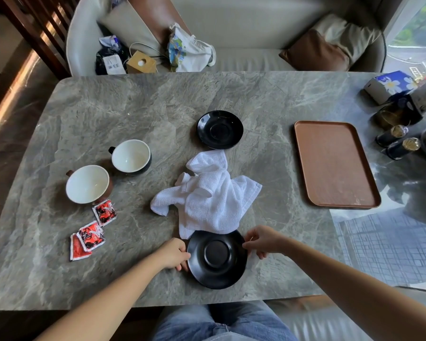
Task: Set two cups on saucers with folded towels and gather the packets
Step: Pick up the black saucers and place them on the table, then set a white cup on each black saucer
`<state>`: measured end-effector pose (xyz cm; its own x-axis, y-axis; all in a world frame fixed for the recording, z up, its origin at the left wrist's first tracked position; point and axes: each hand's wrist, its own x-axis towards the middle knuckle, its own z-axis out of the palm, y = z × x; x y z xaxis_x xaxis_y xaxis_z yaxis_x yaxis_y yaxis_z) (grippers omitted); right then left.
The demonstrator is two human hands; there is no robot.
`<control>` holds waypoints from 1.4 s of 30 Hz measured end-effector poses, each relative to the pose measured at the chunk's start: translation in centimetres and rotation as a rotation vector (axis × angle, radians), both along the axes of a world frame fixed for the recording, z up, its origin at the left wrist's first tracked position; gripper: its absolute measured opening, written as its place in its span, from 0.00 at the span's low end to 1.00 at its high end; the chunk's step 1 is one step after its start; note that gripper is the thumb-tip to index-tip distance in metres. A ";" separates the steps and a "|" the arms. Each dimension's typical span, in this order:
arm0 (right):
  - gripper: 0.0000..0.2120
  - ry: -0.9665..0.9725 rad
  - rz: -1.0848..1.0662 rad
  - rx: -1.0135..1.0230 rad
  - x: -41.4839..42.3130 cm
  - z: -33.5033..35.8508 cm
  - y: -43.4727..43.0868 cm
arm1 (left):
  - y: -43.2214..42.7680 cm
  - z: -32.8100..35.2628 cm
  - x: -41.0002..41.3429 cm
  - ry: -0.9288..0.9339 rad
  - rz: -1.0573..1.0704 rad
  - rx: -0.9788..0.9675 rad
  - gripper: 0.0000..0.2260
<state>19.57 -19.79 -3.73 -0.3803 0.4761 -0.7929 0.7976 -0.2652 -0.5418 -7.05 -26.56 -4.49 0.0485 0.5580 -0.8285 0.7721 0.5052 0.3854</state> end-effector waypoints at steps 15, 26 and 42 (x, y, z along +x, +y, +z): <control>0.11 -0.116 0.358 0.413 -3.5 1.2 4.4 | -0.3 0.3 -1.2 -0.014 0.137 0.010 0.14; 0.04 -0.018 0.107 0.833 -11.7 6.8 12.8 | 5.8 4.8 -9.4 -0.347 1.068 0.231 0.05; 0.24 0.234 -0.331 0.095 -28.7 1.4 13.9 | 13.8 1.1 -12.7 -0.467 1.394 0.176 0.21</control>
